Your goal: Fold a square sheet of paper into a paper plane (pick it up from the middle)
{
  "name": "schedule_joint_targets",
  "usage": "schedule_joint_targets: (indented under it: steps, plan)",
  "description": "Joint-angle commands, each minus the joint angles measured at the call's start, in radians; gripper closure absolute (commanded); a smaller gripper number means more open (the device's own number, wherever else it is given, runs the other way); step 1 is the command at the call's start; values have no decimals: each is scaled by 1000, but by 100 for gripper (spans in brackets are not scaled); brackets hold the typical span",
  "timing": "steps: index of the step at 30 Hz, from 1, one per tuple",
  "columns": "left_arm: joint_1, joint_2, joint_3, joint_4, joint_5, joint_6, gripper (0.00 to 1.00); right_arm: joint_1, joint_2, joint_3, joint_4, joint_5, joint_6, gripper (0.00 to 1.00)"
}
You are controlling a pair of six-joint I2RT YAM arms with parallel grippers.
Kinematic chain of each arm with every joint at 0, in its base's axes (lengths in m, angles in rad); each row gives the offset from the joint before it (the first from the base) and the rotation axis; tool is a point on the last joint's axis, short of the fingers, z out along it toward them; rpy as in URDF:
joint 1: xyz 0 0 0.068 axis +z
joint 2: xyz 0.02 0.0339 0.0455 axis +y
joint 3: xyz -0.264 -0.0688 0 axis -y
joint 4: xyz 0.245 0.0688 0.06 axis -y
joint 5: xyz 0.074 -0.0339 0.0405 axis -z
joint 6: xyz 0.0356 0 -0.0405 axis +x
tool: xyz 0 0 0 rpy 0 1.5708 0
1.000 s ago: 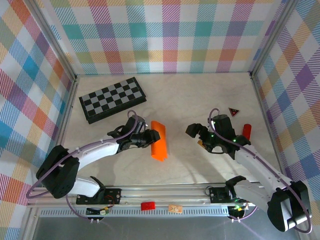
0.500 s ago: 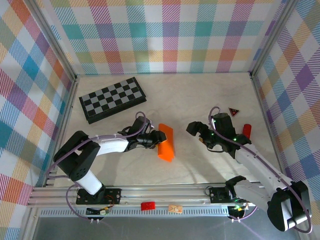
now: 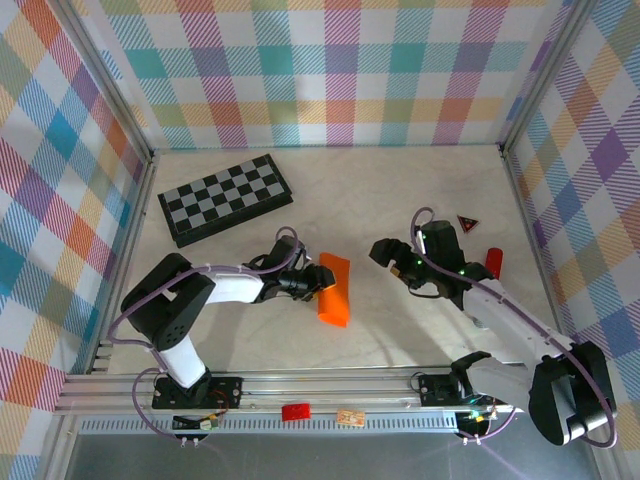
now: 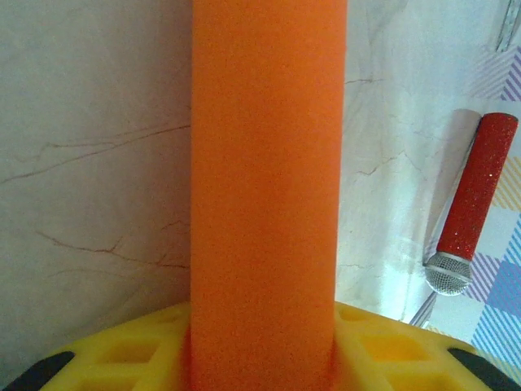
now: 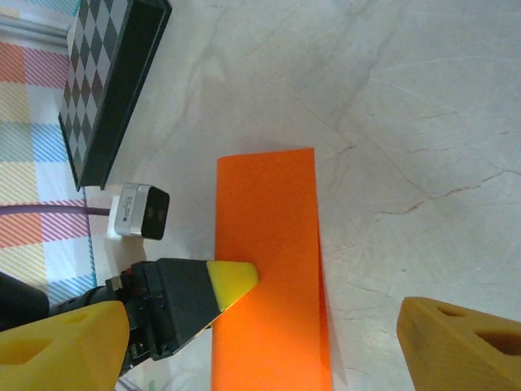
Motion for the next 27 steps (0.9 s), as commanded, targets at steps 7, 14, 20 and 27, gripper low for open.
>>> schedule_joint_targets:
  steps: [7, 14, 20, 27]
  plan:
    - [-25, 33, 24, -10, -23, 27, 59, 5, -34, -97, 19, -65, 53, 19]
    - [-26, 54, 58, -75, -47, 67, 58, 5, -69, -126, 13, -57, -6, 22]
    - [-26, 17, 110, -251, -130, 143, 54, 5, -1, -99, 107, -126, -32, 24]
    - [-26, 3, 186, -424, -210, 228, 39, 5, 114, -23, 122, -175, -61, 24]
